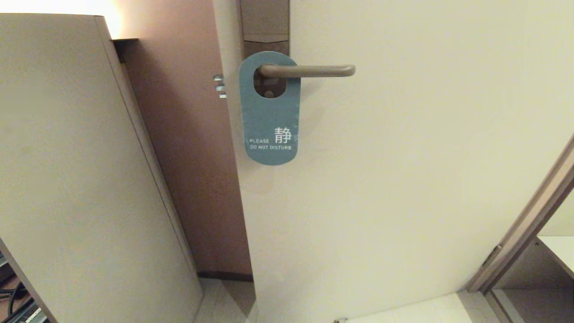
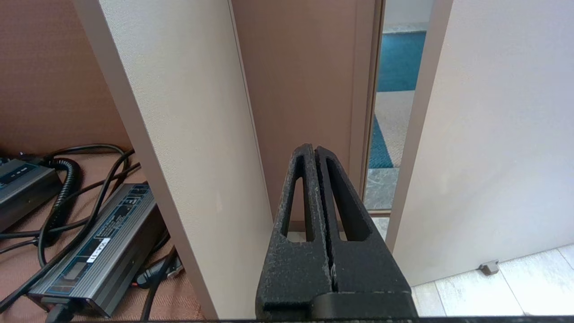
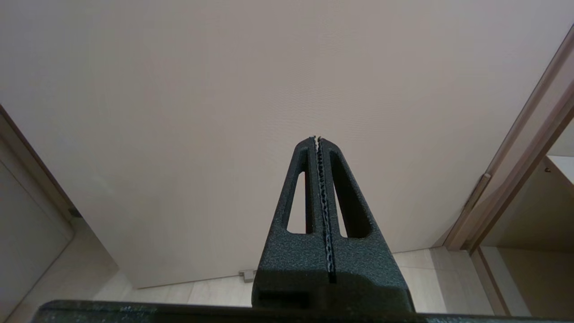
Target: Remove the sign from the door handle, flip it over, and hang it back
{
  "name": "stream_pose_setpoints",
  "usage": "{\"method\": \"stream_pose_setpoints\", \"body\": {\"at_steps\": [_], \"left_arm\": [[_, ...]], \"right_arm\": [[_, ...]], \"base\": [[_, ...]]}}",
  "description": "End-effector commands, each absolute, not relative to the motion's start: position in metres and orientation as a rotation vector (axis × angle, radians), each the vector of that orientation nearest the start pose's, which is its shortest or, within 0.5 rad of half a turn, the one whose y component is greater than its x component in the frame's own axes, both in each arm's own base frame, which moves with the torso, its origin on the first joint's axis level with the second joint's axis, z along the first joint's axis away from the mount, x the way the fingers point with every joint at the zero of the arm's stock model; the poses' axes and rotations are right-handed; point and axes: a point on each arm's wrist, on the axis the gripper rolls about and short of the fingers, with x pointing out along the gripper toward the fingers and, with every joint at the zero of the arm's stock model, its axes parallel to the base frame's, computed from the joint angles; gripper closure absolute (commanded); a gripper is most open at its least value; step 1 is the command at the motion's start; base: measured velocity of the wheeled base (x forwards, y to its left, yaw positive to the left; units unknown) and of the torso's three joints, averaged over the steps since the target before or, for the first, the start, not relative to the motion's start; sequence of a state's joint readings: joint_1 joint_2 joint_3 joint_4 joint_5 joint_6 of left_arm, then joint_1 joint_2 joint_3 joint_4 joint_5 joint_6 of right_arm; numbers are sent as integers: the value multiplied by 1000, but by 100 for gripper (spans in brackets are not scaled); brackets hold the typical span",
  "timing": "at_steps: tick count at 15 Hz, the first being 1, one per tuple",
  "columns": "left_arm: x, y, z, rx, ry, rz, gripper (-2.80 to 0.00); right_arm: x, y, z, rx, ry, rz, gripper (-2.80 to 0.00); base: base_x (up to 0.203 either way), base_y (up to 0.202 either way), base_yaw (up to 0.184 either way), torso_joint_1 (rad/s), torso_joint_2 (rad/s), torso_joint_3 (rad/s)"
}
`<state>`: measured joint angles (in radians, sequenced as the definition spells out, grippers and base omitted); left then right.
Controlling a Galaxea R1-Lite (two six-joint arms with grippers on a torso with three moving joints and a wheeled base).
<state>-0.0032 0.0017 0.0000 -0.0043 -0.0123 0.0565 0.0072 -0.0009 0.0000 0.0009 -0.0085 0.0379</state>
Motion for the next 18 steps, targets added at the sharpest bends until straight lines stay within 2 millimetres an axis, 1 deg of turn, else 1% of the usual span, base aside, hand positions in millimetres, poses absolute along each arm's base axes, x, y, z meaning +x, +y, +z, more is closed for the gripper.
{"method": "stream_pose_setpoints", "body": {"at_steps": [1, 18], "left_arm": [[-23, 0, 76, 57, -4, -15, 0], [-23, 0, 76, 57, -4, -15, 0]], "right_arm": [[-23, 0, 75, 37, 0, 0, 0], [-23, 0, 75, 13, 3, 3, 0]], "base": [[0, 0, 0, 0, 0, 0], [0, 0, 0, 0, 0, 0]]}}
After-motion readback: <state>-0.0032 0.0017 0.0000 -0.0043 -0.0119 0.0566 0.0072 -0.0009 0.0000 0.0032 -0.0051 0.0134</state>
